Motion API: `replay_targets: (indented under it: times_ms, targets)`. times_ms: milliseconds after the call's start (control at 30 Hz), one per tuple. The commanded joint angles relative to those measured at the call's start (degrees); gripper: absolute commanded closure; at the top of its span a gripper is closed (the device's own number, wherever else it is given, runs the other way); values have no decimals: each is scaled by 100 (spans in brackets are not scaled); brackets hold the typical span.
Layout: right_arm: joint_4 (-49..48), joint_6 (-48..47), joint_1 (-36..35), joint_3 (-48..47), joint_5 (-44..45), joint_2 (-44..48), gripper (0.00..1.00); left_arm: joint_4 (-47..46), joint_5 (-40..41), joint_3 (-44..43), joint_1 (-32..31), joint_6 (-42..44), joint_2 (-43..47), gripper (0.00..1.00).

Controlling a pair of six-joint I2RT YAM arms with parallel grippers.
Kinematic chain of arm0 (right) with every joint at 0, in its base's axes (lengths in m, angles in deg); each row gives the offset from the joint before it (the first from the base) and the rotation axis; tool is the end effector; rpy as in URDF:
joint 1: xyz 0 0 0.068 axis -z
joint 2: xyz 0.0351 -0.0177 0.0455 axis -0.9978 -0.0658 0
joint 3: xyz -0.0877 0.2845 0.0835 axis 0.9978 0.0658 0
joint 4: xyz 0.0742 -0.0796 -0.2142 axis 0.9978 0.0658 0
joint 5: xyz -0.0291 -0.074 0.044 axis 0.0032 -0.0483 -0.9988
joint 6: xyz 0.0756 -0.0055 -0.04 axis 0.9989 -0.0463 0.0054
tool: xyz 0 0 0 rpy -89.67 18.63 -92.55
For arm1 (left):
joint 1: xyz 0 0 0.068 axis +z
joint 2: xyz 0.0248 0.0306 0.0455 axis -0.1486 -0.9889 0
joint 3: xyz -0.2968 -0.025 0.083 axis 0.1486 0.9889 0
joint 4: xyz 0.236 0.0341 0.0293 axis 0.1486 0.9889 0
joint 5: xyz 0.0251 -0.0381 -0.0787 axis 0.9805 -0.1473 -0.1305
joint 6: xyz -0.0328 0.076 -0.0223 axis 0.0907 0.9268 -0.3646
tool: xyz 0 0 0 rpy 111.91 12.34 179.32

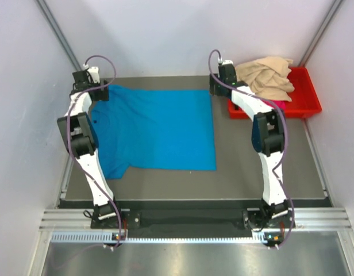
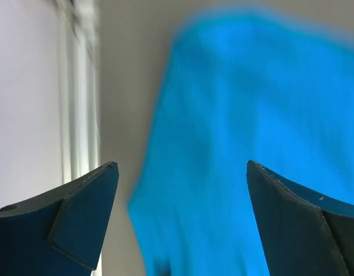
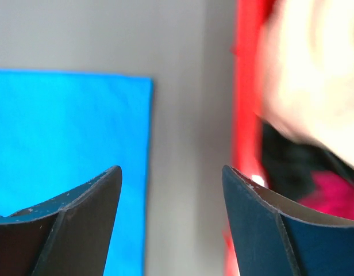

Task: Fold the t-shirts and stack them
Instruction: Flatten the tshirt out

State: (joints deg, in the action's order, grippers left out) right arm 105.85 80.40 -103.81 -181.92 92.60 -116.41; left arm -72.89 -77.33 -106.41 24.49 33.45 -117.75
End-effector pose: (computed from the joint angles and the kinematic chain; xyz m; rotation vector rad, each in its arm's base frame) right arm 0.5482 0.1612 0.2331 -0.0259 2.2189 0.1073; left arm 0.5594 0.1476 0.2279 0.0140 2.1913 0.1055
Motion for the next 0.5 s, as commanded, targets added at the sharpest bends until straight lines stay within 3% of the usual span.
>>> replay_targets:
  times_ms: [0,133,267,467]
  targets:
    - [348,-467,-166,876,265,1610,29,303,-366,1271,32,1008,1716,3]
    - [858,-275,-447,2197,432,2682,29,743,-471,3386,40,1968,3114,5]
    - [1009,261,-816,3934,231,3860,30,1621,-463,4647,49,2837,4527,10]
    - [974,930,-1431,5773,55,5152,31,3168,-6,6291,163,4076,6305,19]
